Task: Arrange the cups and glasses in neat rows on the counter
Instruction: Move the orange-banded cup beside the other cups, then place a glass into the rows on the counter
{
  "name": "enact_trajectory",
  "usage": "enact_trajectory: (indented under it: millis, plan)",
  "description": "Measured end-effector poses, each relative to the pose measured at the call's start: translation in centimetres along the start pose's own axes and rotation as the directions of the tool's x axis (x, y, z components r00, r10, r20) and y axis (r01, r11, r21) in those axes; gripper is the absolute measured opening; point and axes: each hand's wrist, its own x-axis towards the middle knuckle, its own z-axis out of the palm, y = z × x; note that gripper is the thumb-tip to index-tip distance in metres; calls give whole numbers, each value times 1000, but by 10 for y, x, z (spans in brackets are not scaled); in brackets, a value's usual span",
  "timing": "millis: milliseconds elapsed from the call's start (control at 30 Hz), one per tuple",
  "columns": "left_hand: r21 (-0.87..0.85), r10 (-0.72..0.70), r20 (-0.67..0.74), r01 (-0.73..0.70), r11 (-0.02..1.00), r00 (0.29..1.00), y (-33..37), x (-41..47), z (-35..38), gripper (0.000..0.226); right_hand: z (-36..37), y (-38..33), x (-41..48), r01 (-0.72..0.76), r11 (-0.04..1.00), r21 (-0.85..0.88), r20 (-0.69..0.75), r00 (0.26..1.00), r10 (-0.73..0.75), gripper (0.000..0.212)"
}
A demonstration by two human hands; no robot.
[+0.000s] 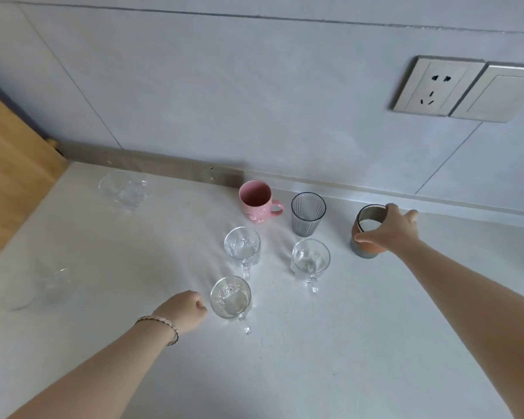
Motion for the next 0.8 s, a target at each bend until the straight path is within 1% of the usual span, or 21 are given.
enact_trajectory:
  millis: [133, 200, 233, 300, 333, 400, 467, 533, 567, 700, 800]
  plan:
    - [-53, -44, -40, 42, 998, 998, -5, -1, -2, 12, 10, -8, 12, 13, 998, 67, -1, 1000, -13, 95]
    - [-58, -58, -47, 56, 997, 997, -10, -2, -2, 12, 13, -14, 10, 16, 1000, 21, -9, 1000, -16, 99]
    - [-57, -62, -49, 59, 997, 997, -13, -2, -2, 13, 14, -17, 8, 15, 999, -38, -32, 999, -16, 96]
    - [-60, -59, -49, 56, 997, 997, -17, -3, 0, 13, 16, -25, 1, 51, 987, -151, -84, 994, -64, 79]
    - [-64, -57, -45, 54, 996, 997, -19, -5, 1, 14, 16, -32, -6, 96, 979, -181, -86, 990, -113, 68]
    - [-72, -51, -34, 49, 996, 998, -26, -8, 3, 14, 17, -48, -24, 236, 950, -206, -24, 969, -246, 53]
    - [-79, -49, -20, 47, 996, 999, -37, -12, 4, 14, 22, -68, -48, 390, 910, -141, 81, 921, -382, 42]
    - [-86, -48, -7, 47, 995, 999, -52, -15, 4, 13, 32, -91, -79, 498, 867, -8, 204, 850, -486, 32]
    - [-91, -45, -2, 45, 995, 999, -61, -17, 3, 13, 38, -105, -97, 543, 839, 26, 263, 807, -530, 29]
    - [-105, -44, 13, 45, 993, 999, -112, -24, -8, 13, 82, -165, -171, 693, 720, 31, 445, 636, -631, 25]
    - [-106, -34, 14, 35, 994, 999, -161, -28, -17, 13, 127, -213, -219, 773, 634, 0, 522, 541, -660, 27]
